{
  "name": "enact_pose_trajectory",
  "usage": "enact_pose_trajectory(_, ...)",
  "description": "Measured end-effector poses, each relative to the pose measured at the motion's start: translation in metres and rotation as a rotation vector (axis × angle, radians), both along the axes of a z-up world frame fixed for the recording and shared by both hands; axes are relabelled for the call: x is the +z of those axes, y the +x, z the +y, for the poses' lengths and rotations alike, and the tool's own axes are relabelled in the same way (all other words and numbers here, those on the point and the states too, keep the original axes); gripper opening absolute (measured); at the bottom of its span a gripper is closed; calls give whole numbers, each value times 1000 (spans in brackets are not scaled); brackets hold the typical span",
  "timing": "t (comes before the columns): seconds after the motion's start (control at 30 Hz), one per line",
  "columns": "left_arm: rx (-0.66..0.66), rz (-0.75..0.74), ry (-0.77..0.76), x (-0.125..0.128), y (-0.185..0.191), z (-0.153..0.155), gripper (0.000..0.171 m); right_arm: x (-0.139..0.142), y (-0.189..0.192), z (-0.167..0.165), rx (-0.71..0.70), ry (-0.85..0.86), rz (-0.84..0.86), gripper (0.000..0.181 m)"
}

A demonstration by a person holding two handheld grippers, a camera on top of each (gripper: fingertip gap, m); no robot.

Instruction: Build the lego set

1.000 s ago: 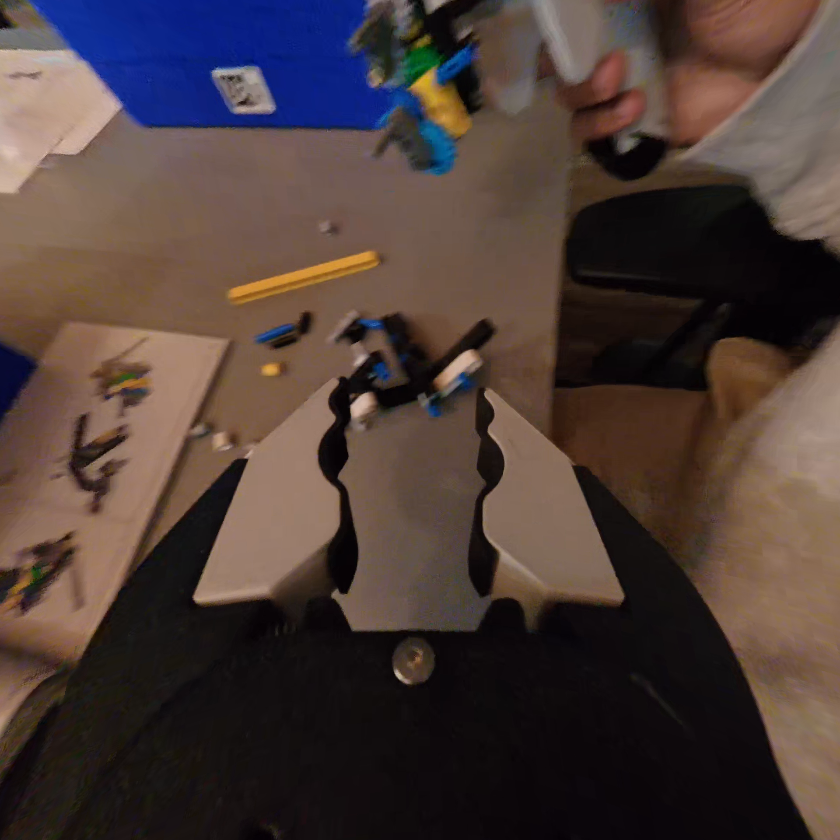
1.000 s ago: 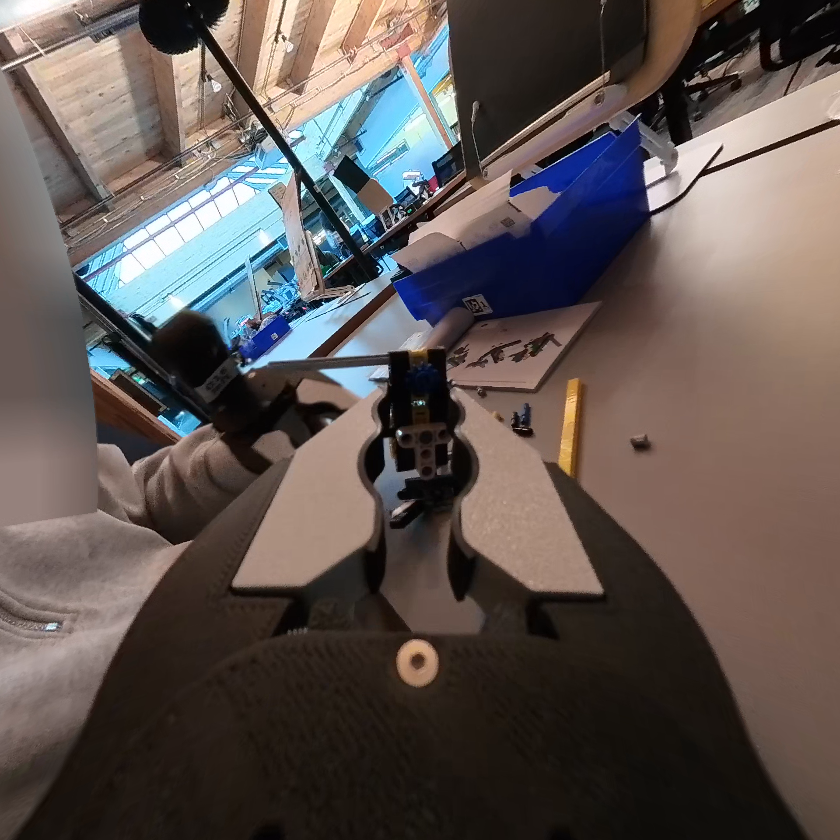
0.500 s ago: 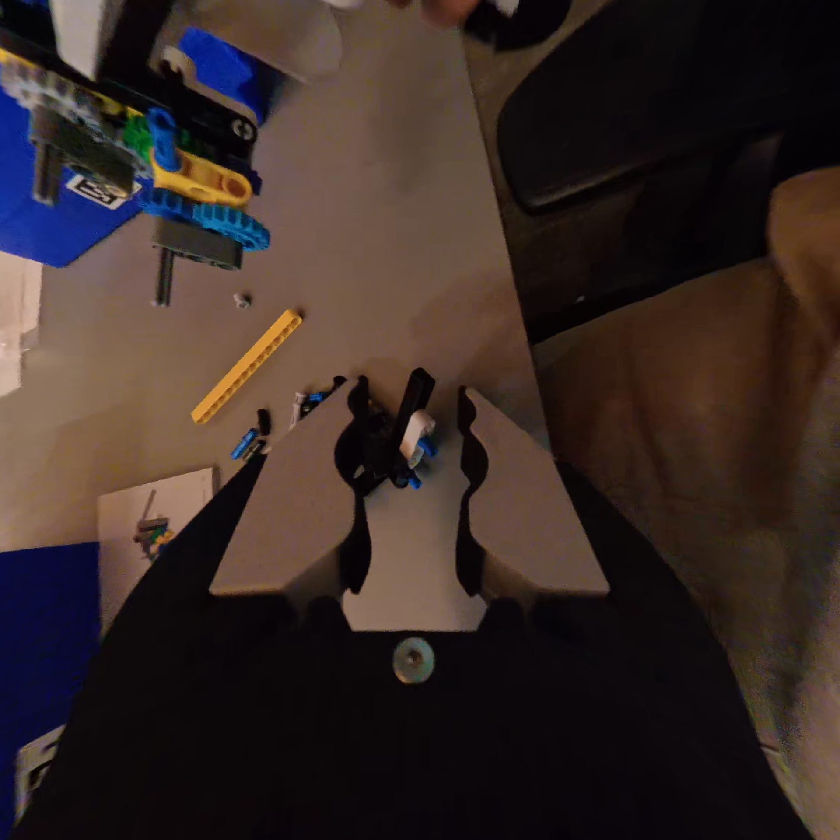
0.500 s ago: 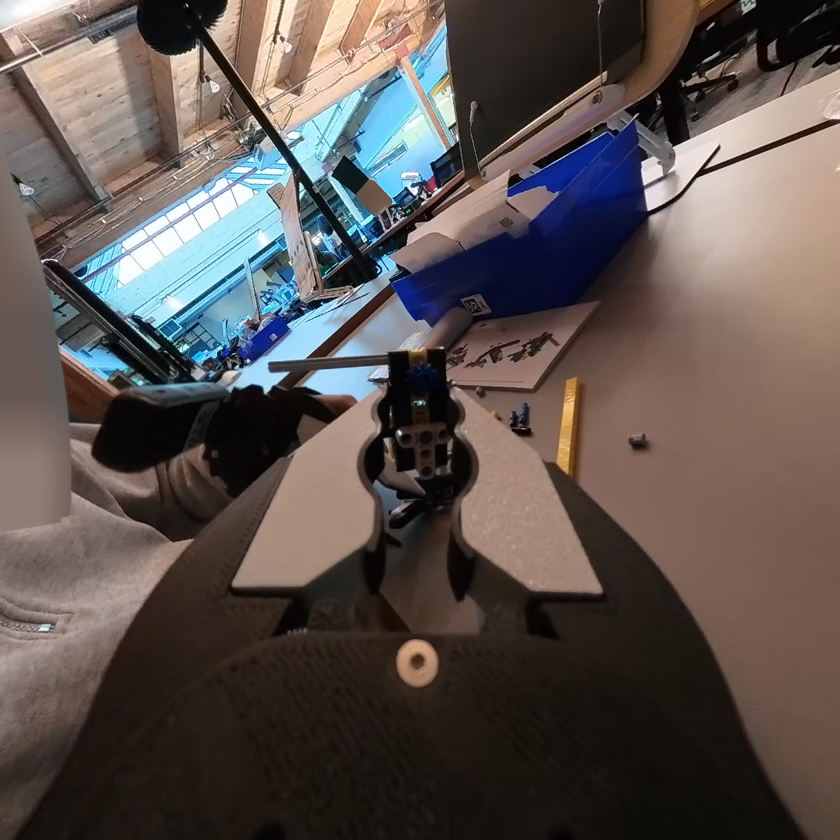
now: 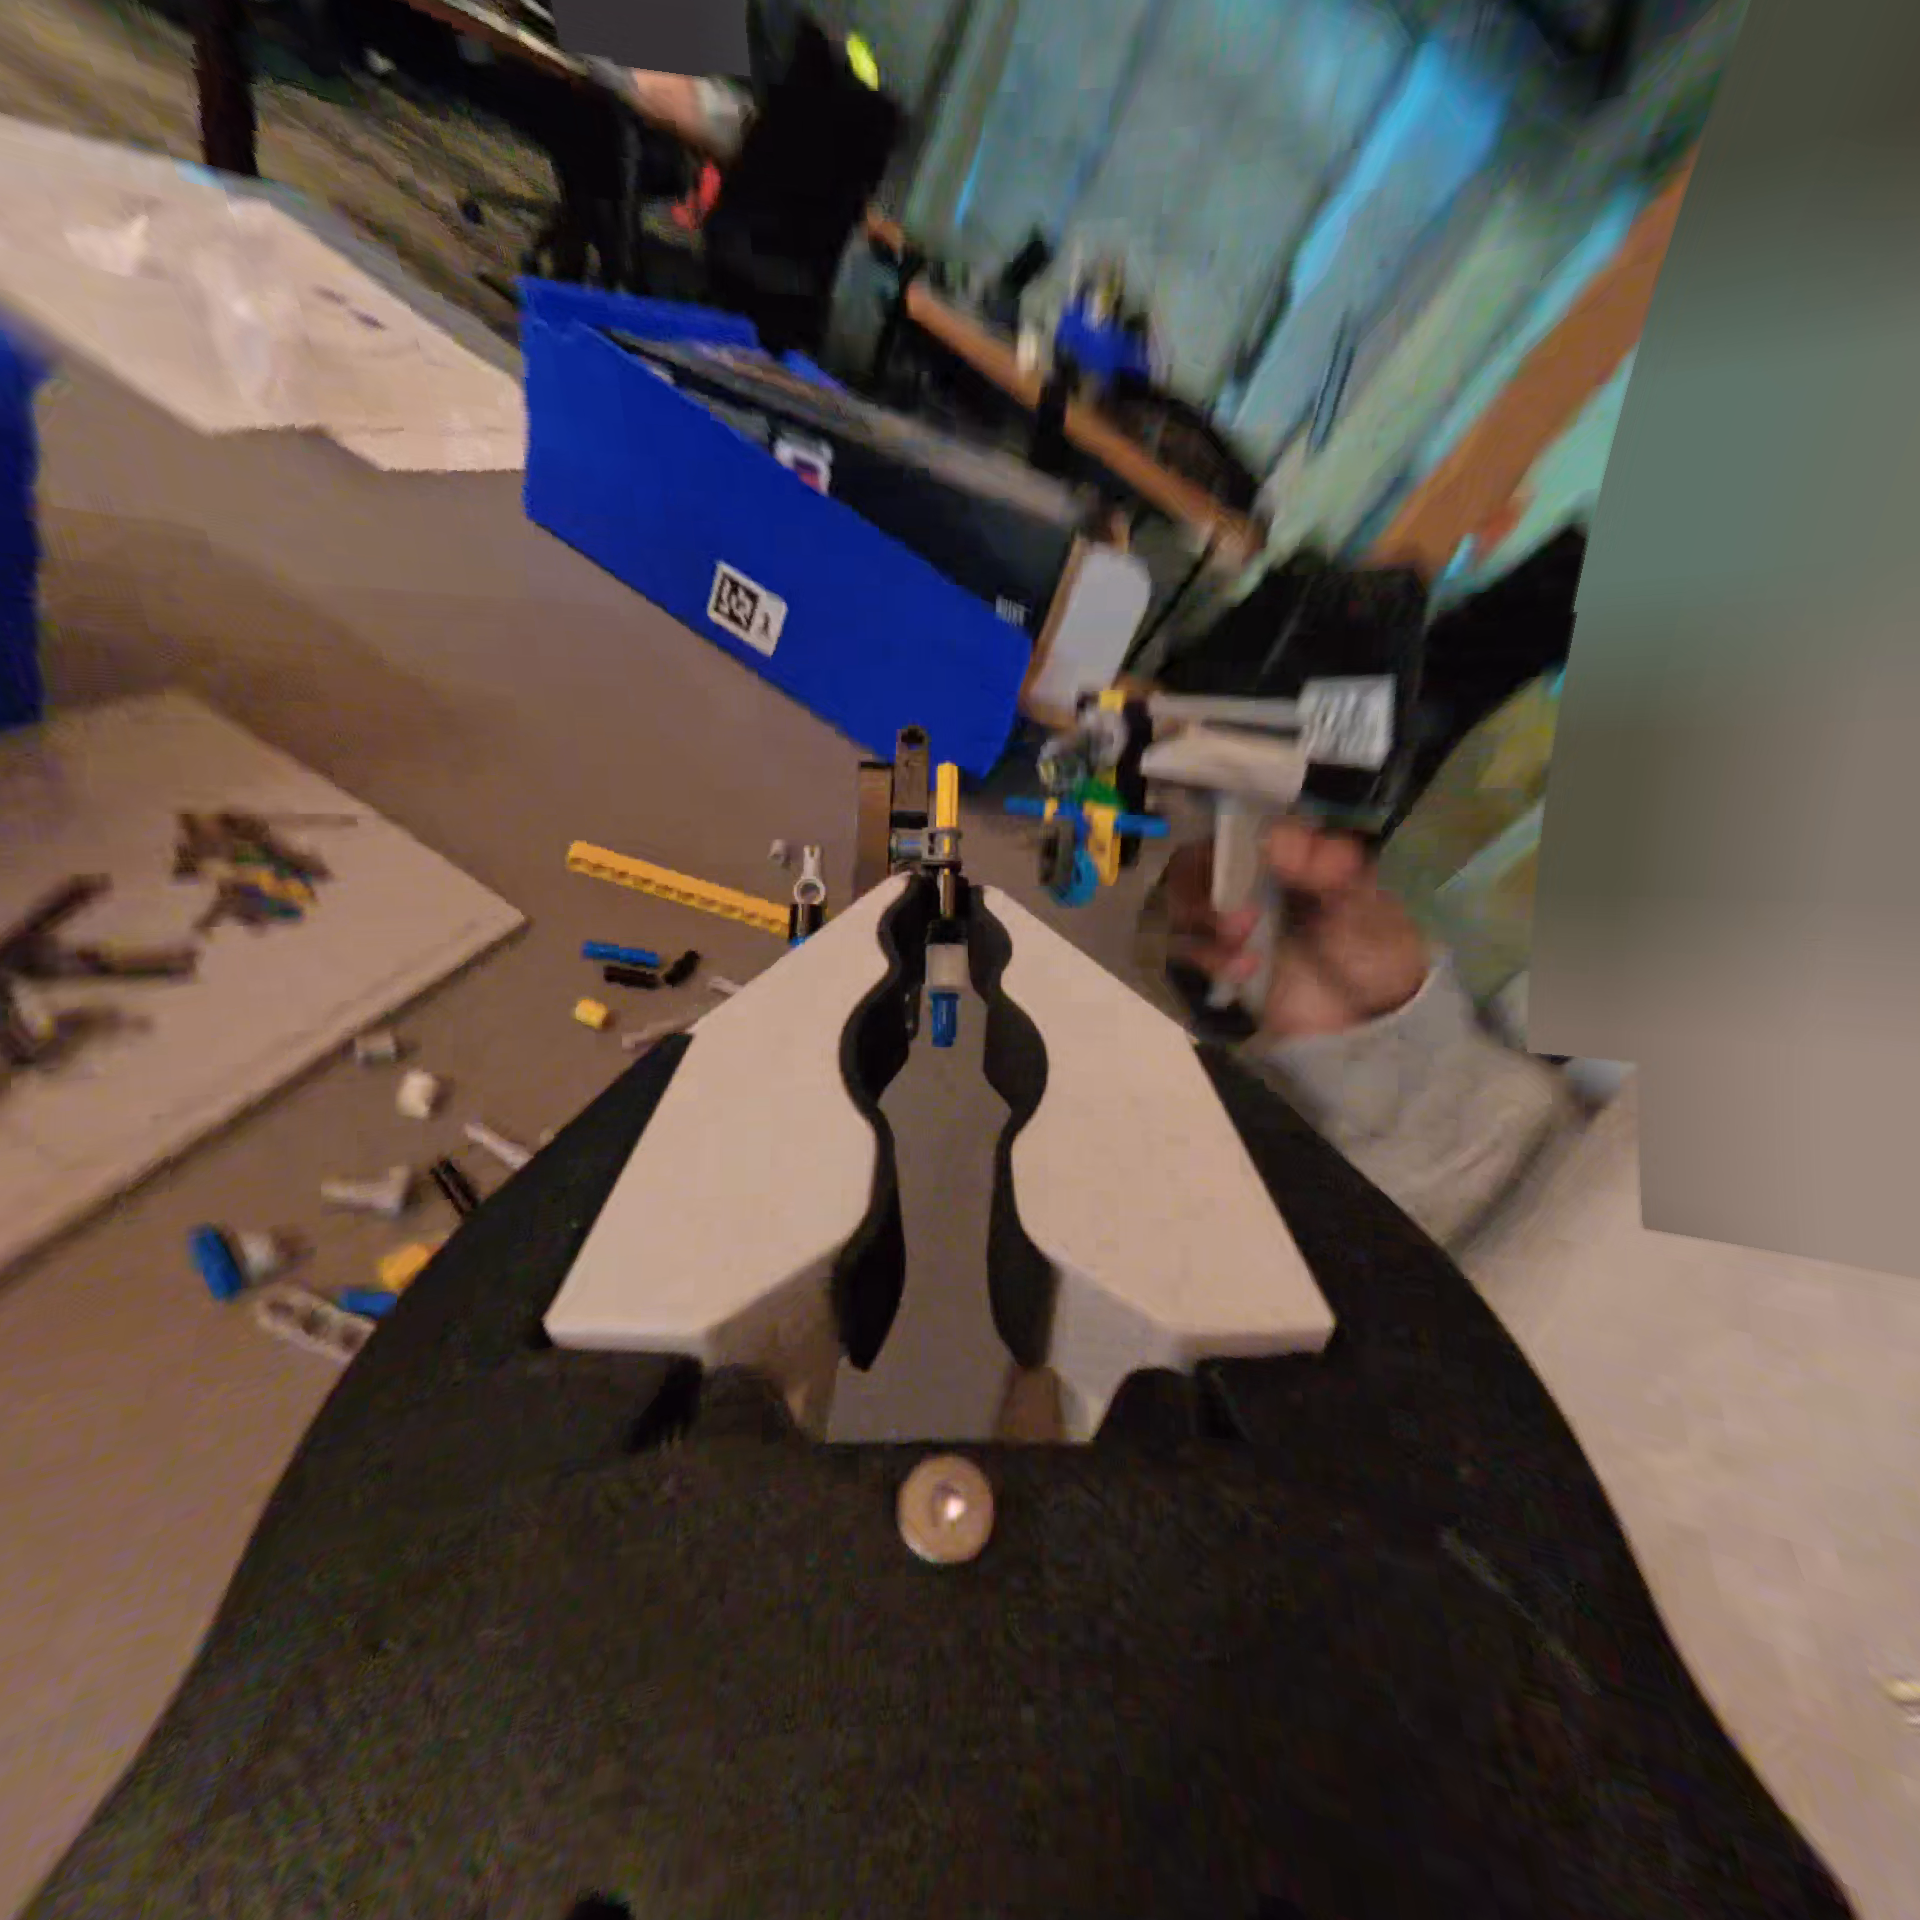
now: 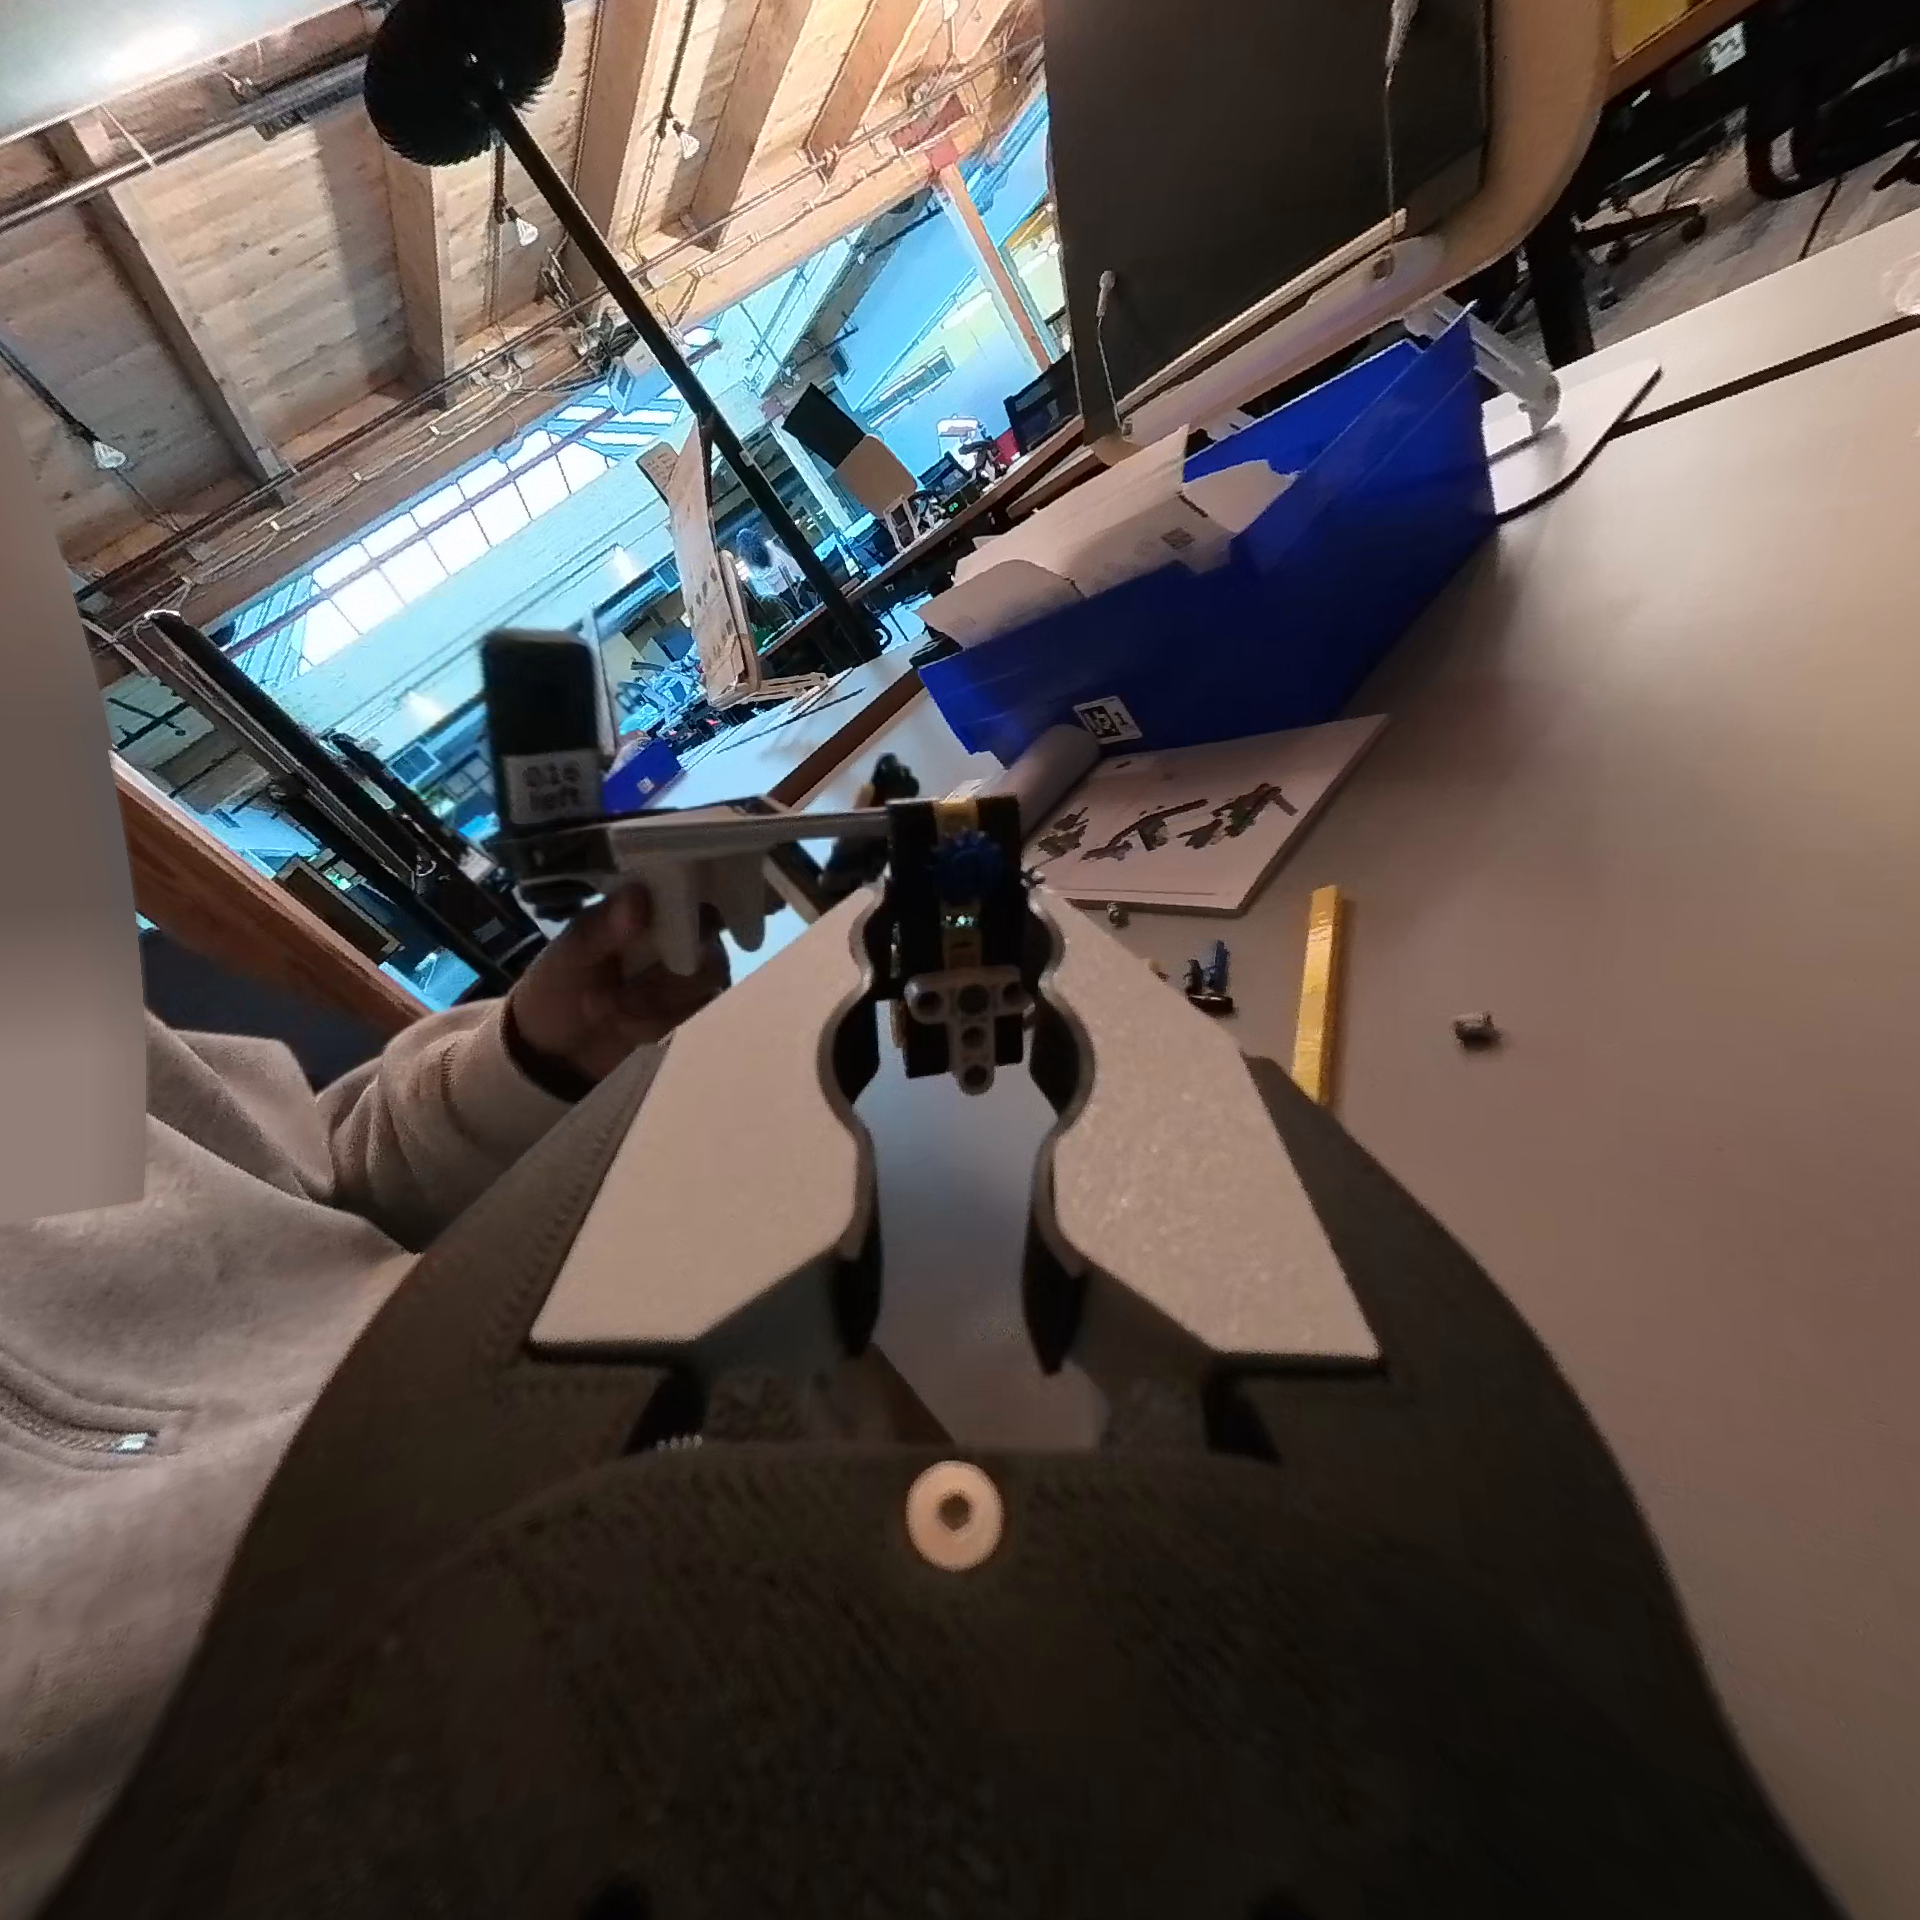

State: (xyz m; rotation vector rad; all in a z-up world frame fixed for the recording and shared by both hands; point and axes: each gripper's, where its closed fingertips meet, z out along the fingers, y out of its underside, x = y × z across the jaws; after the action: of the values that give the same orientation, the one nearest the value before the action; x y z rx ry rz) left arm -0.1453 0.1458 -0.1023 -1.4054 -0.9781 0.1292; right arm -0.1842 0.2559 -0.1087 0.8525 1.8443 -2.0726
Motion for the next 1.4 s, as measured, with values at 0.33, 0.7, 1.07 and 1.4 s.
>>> enact_pose_trajectory(0.33,202,-233,638,-16,11,-73,3,-2,3,-6,14,11,-1,22)
enact_pose_trajectory(0.7,264,-279,746,-26,20,-89,3,-10,4,-13,31,29,-18,22)
enact_pose_trajectory(1.07,304,-255,628,-32,24,-93,3,-17,4,-17,39,38,-38,22)
enact_pose_trajectory(1.4,310,-233,528,-32,24,-88,3,-16,4,-16,41,34,-37,22)
